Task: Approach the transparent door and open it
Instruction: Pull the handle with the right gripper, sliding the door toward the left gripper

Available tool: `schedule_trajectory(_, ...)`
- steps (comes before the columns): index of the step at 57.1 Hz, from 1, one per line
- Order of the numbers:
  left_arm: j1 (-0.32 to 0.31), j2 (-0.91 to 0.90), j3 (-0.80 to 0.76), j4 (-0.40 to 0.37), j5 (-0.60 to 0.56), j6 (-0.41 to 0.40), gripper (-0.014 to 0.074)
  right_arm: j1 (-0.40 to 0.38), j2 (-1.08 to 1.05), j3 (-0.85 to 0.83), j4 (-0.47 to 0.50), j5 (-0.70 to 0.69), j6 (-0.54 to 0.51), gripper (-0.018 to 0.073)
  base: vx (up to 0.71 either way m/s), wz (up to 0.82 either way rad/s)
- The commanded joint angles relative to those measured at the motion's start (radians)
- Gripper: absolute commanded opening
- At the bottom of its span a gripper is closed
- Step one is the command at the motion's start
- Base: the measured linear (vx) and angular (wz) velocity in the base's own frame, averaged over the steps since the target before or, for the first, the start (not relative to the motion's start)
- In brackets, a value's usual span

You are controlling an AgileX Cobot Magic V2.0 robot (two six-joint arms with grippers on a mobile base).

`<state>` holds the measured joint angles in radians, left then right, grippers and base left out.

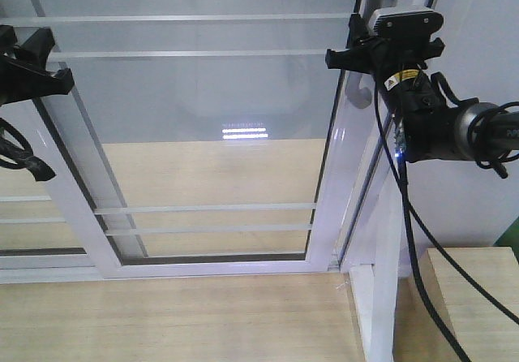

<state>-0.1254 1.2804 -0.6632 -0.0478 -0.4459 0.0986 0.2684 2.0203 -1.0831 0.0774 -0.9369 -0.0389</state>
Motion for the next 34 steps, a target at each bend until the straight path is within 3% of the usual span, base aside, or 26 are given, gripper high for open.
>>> schedule_trajectory(1, -0.001, -0.024, -0.034, -0.003, -0.089, -0.002, 0.0418, 0.082, -0.057, -0.019, -0.173, -0.081, -0.001, 0.0288, 0.0, 0.0)
schedule_trajectory(15, -0.001, -0.024, -0.034, -0.003, -0.089, -0.003, 0.0418, 0.14, -0.057, -0.019, -0.174, -0.096, -0.001, 0.0288, 0.0, 0.0)
schedule_trajectory(34, -0.002, -0.015, -0.034, -0.003, -0.082, -0.008, 0.0418, 0.153, -0.07, -0.019, -0.17, -0.1, 0.006, 0.0288, 0.0, 0.0)
